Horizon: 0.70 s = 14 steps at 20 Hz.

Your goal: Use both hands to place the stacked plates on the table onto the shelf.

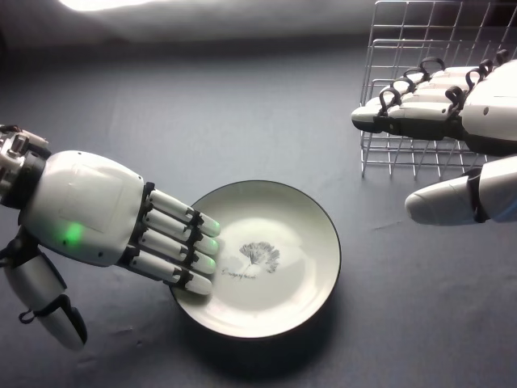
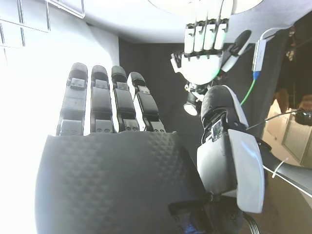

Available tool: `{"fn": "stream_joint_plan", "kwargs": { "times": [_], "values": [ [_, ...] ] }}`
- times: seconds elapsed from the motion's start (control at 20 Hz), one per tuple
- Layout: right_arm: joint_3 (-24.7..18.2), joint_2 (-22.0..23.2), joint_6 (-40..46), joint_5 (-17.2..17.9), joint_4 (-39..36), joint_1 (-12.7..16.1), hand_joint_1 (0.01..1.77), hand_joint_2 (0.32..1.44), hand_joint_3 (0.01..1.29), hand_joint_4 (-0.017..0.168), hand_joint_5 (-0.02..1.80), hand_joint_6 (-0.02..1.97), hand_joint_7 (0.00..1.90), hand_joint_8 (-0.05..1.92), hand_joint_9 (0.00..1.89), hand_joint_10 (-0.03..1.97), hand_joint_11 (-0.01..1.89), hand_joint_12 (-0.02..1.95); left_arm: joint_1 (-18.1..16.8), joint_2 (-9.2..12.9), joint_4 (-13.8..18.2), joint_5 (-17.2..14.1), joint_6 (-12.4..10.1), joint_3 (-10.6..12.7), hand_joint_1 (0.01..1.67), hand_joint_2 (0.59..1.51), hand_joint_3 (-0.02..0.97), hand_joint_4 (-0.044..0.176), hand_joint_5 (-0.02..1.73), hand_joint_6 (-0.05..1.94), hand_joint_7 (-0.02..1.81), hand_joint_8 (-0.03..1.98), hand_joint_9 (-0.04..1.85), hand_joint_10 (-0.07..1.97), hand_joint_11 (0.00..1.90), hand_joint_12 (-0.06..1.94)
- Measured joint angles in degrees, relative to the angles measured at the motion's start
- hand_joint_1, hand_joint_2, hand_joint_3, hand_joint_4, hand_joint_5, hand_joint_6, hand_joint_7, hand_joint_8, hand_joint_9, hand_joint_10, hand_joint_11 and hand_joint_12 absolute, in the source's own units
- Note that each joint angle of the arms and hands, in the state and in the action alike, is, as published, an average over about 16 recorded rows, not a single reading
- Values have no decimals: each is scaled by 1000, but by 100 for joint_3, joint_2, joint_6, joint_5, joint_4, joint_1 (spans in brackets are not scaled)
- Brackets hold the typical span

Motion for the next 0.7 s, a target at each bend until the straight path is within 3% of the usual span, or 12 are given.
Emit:
{"fn": "stream_joint_plan", "kwargs": {
  "times": [0.7],
  "values": [
    [0,0,0,129,-99,-69,17,1251,14,-2,18,-2,19,17,21,-6,19,7,-56,-158,235,-81,-75,377,19,1077,15,-5,10,-13,25,-8,21,-4,19,-5]
  ]
}}
